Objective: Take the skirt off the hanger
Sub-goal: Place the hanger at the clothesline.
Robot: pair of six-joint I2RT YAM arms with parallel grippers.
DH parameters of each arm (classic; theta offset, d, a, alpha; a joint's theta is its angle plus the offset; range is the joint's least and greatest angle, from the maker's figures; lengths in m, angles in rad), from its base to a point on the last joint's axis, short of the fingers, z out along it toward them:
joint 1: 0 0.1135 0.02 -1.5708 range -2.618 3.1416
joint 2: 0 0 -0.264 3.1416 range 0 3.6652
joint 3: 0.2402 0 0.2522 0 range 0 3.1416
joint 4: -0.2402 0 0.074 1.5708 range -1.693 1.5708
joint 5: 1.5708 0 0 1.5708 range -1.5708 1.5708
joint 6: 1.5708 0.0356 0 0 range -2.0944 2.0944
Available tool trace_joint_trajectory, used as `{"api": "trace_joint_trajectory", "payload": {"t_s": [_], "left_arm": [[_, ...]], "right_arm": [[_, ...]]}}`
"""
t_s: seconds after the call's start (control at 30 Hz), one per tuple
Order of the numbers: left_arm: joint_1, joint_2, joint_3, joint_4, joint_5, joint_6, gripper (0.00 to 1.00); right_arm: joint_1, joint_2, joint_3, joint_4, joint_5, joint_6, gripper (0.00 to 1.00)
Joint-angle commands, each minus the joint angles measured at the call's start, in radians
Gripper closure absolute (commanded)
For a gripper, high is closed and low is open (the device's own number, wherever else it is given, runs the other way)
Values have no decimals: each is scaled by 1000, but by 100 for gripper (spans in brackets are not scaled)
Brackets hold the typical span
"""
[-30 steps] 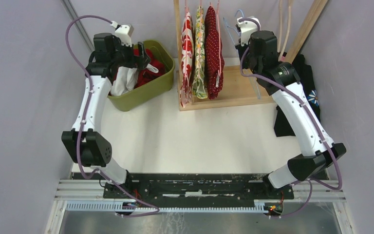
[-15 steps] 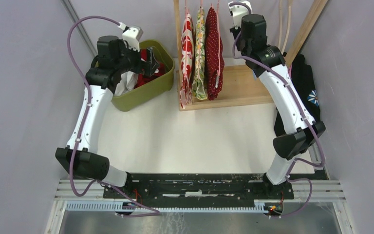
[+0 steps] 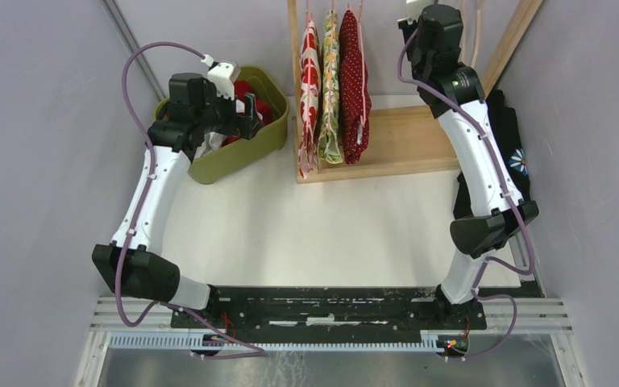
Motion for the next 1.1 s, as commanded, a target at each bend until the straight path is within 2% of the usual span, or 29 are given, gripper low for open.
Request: {"api": "trace_joint_trajectory", "payload": {"t_s": [0.0,0.3,0.57,1.07], "left_arm": [[1,-22,12,8,-11,35,1],[0,-28,15,-14,-45,55,1],[-1,-27,-3,-22,-63,63,1],[0,-27,-27,-21,-81,68,1]], "right_arm": [[-45,37,91,71,7,36,99],[-85,138,180,84,-14,66,99],[-99,158,119,88,-29,82,99],[-201,147,69,86,-19,87,99]]}}
